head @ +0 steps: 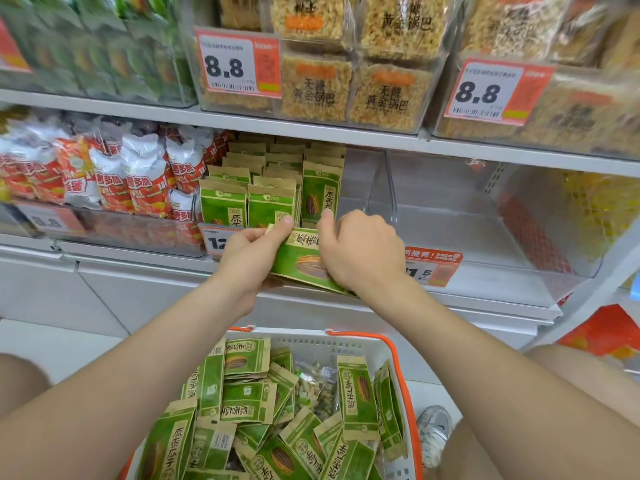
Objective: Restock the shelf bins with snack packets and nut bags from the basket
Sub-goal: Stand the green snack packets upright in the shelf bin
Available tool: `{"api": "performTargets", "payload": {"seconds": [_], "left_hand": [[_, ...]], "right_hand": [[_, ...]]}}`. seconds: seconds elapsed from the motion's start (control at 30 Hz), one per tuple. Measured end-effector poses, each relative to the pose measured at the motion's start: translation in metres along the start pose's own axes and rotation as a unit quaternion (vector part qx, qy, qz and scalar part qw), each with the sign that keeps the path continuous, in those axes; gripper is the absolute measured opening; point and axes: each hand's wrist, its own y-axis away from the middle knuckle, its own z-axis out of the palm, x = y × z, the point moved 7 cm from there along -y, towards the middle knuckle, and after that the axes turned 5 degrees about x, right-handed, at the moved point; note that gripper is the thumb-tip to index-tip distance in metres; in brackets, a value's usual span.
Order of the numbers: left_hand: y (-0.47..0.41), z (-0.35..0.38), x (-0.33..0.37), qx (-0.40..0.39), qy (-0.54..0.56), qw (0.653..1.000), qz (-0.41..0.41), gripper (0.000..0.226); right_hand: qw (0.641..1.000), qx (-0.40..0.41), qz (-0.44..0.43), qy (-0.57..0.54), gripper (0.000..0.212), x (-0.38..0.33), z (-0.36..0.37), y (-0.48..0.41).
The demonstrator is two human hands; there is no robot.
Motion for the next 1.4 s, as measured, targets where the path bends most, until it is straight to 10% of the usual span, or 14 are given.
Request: {"api": "performTargets", "payload": {"seconds": [0.3, 0.4, 0.67, 0.83, 0.93, 1.07, 1.4], "left_hand": [[0.008, 0.002, 0.002, 0.016, 0.064, 0.996, -0.065, 0.045], [0.008, 0.001, 0.017, 0.011, -0.041, 0.998, 0.051, 0.044], [0.015, 0.011, 0.041, -0.011, -0.128, 0.975, 0.182, 0.051], [0.019, 0.025, 0.028, -0.074, -0.095, 0.988, 0.097, 0.04], [0.02, 0.024, 0.02, -0.072, -0.026, 0.996, 0.038, 0.037], [0.022, 0.018, 0.023, -0.048, -0.02, 0.998, 0.034, 0.031], [0.026, 0.017, 0.029, -0.004, -0.017, 0.998, 0.056, 0.023]], "right_hand": [[0.985, -0.099, -0.011, -0.139, 0.051, -0.005, 0.023, 0.006], [0.986, -0.135, -0.098, -0.029, 0.05, -0.008, 0.03, 0.01], [0.961, -0.14, 0.002, -0.24, 0.026, 0.003, 0.023, -0.004], [0.966, -0.006, 0.062, -0.252, 0.02, 0.018, 0.002, -0.013], [0.96, -0.073, 0.066, -0.261, 0.027, 0.016, 0.011, -0.014], [0.922, -0.215, 0.105, -0.304, 0.026, 0.014, 0.022, -0.005], [0.81, -0.266, 0.258, -0.455, 0.022, 0.009, 0.04, 0.009]]}}
